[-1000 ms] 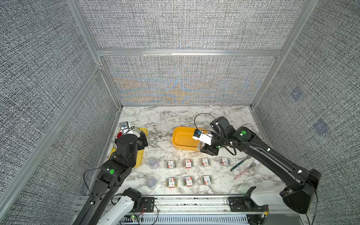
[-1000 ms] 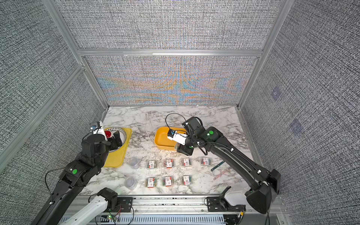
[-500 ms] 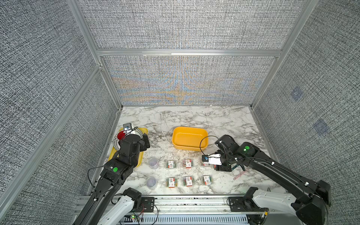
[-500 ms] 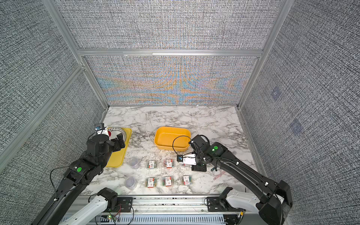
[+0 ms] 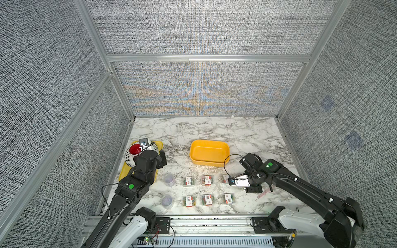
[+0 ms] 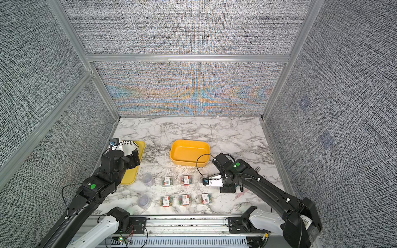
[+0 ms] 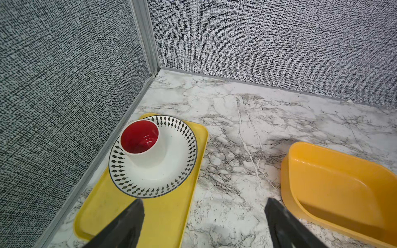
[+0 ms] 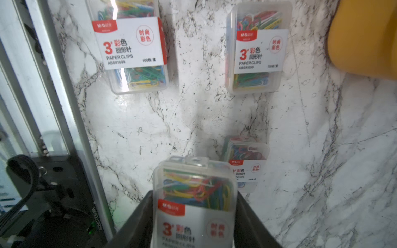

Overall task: Take the paper clips out of the storage box
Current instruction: Place the boxed paper clips at the center of the board.

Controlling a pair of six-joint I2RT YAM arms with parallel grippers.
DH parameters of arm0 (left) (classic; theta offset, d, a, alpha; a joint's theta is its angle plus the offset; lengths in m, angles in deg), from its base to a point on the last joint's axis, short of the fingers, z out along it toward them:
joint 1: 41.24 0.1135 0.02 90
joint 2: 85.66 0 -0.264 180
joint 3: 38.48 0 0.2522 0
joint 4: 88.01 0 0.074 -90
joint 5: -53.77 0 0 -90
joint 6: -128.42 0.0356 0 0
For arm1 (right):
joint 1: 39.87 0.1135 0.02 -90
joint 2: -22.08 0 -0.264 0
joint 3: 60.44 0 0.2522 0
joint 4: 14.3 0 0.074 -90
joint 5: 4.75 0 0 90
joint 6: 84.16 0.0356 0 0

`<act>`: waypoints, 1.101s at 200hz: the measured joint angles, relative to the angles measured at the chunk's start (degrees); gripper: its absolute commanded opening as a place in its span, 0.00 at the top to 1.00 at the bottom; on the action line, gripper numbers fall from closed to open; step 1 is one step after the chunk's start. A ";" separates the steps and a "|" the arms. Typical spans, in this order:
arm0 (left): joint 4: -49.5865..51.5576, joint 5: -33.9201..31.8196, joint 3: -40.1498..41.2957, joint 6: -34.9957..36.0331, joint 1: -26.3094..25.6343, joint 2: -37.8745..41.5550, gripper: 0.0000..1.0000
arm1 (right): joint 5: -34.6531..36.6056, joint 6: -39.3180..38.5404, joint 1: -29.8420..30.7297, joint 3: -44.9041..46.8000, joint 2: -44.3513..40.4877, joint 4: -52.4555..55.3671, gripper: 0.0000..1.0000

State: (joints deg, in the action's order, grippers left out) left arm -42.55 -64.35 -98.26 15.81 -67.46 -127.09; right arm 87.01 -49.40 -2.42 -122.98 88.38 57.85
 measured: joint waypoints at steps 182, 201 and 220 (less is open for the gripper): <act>-3.37 0.85 2.75 1.42 0.02 -2.01 0.08 | -4.26 -5.75 -0.63 10.88 0.07 -6.38 0.73; -3.37 0.85 2.75 1.42 0.02 -2.01 0.08 | -5.09 -5.95 -0.63 10.88 0.59 -7.15 0.73; -3.39 0.87 2.78 1.44 0.02 -2.14 0.08 | -5.51 -6.12 -0.63 11.02 0.50 -7.39 0.74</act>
State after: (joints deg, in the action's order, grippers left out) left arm -45.94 -63.47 -95.49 17.25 -67.44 -129.23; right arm 81.50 -55.52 -3.06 -111.96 88.89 50.46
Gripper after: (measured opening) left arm 0.920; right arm 0.539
